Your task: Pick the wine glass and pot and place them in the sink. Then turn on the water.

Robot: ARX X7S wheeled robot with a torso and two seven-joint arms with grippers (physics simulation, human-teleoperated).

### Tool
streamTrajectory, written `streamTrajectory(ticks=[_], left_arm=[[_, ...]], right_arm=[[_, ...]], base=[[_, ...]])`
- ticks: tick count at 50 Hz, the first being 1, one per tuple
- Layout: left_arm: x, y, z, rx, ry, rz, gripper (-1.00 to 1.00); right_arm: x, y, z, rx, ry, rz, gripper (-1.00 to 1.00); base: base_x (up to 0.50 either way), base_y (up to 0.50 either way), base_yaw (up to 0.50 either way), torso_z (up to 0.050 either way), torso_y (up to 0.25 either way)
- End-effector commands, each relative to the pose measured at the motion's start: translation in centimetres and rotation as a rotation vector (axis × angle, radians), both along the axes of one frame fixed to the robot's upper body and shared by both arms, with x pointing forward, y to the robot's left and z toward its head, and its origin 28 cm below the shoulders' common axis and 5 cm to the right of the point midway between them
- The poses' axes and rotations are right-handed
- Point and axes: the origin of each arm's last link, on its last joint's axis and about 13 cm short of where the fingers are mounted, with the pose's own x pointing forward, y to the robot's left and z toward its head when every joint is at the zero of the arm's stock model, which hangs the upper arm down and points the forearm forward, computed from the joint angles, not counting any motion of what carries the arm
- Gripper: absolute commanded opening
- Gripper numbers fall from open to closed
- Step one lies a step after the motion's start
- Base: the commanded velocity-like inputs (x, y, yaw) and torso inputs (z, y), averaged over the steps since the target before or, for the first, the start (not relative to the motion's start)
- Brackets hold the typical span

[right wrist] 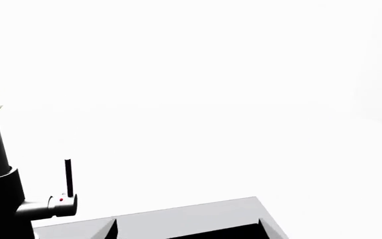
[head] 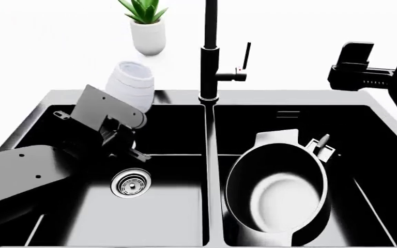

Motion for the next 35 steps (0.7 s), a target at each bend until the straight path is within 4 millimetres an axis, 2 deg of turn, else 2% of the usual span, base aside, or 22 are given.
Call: streamTrajectory(ticks=[1,22,35], left_arm=[[1.1,-0.2,-3.7,-0.015,0.094,0.013,-1.00],[0.6,-0.4,-6.3,-0.019,0.165,-0.002,-1.00],[0.5,-0.5,-5.6,-0.040,0.123,0.007,-1.00]], right_arm=[[0.3,0.0,-0.6,0.003,0.016,0.001,1.00],[0.6,0.0,-1.2,0.002,0.031,0.007,1.00],[0.4,0.1,-1.2,-0.034,0.035,0.009,1.00]], base=[[0.00,0.00,0.00,0.000,0.000],[0.00,0.00,0.00,0.000,0.000],[0.00,0.00,0.00,0.000,0.001]])
